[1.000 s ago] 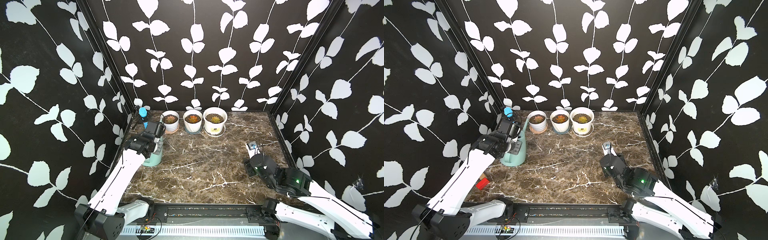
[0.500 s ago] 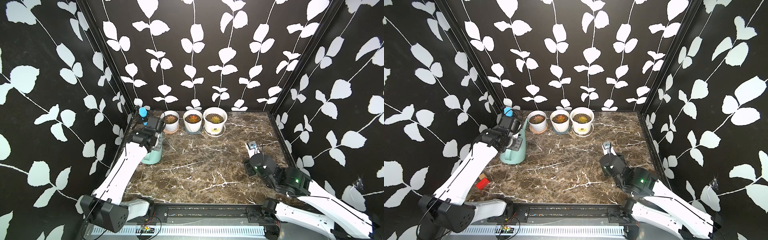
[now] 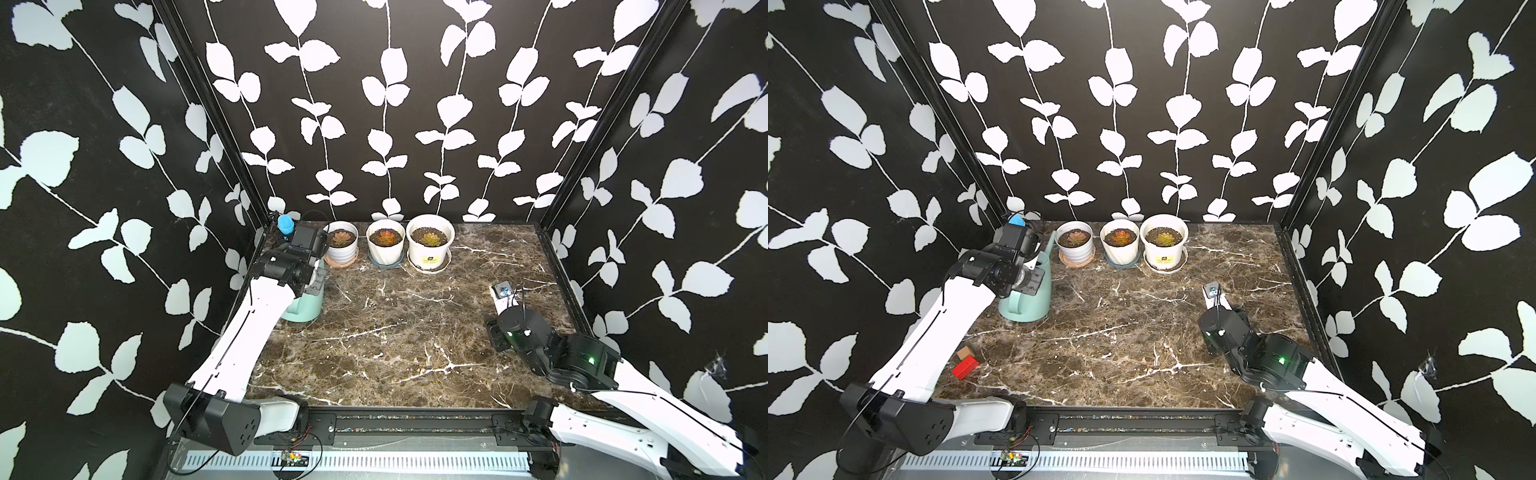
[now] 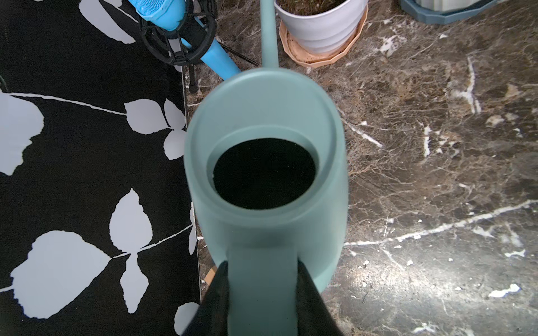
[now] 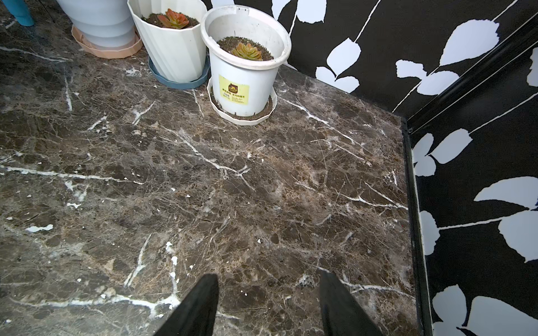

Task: Water the succulent around the soil edge
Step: Water the soil of the potted plant with water.

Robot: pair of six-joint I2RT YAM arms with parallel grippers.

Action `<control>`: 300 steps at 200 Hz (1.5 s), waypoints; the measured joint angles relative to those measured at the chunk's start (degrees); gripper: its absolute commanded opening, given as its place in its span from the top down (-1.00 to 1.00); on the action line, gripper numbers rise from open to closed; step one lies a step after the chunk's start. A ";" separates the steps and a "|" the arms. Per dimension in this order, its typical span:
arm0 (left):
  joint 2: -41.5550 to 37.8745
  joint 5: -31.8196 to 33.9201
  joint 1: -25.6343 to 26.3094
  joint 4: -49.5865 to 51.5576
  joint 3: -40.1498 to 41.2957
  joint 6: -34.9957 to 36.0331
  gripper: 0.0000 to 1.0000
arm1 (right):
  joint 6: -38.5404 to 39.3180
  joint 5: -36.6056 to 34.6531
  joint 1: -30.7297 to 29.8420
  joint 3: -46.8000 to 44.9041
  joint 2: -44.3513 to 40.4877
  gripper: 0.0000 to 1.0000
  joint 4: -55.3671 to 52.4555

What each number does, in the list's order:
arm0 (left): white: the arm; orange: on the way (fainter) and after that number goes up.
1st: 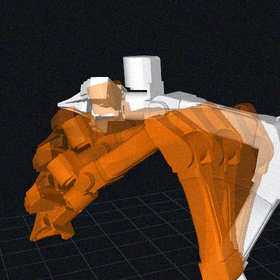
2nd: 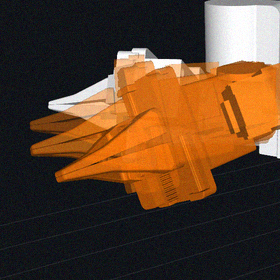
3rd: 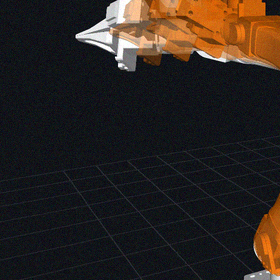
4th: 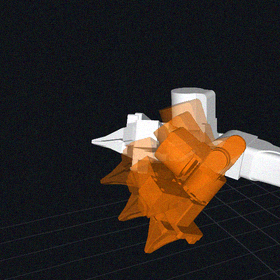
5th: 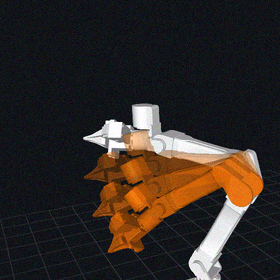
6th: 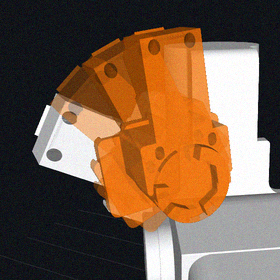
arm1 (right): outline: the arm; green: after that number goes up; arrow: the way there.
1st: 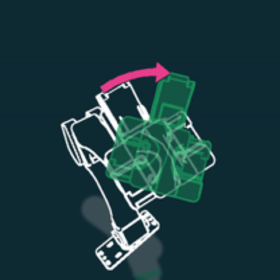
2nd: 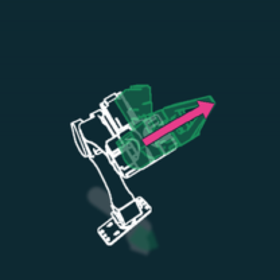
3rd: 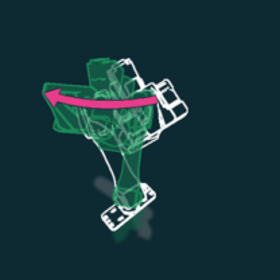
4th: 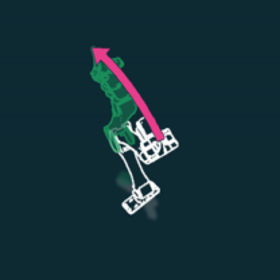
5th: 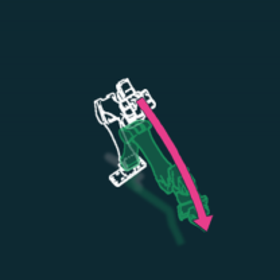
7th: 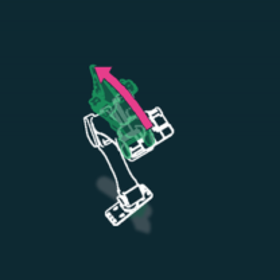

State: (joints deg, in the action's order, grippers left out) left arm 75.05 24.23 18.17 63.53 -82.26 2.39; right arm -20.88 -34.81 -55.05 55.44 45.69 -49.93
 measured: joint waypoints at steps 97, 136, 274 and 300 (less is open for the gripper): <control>4.13 0.20 -0.31 0.50 -2.78 1.09 1.00 | 0.31 0.17 0.28 0.00 0.00 -0.16 0.00; 5.44 0.31 -0.33 0.72 -4.22 1.60 1.00 | 0.35 0.17 0.37 0.00 -0.09 -0.16 0.00; 6.03 18.12 9.07 -2.82 -4.13 17.81 1.00 | 0.33 0.17 0.48 0.00 -1.27 -0.16 -0.04; 6.10 19.69 9.01 -3.85 -4.13 19.19 1.00 | 0.28 0.20 0.52 -0.09 -1.53 -0.16 -0.09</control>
State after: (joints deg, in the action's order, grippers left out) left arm 81.14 43.92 27.18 59.68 -86.39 21.58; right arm -20.60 -34.61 -54.52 55.35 44.16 -50.02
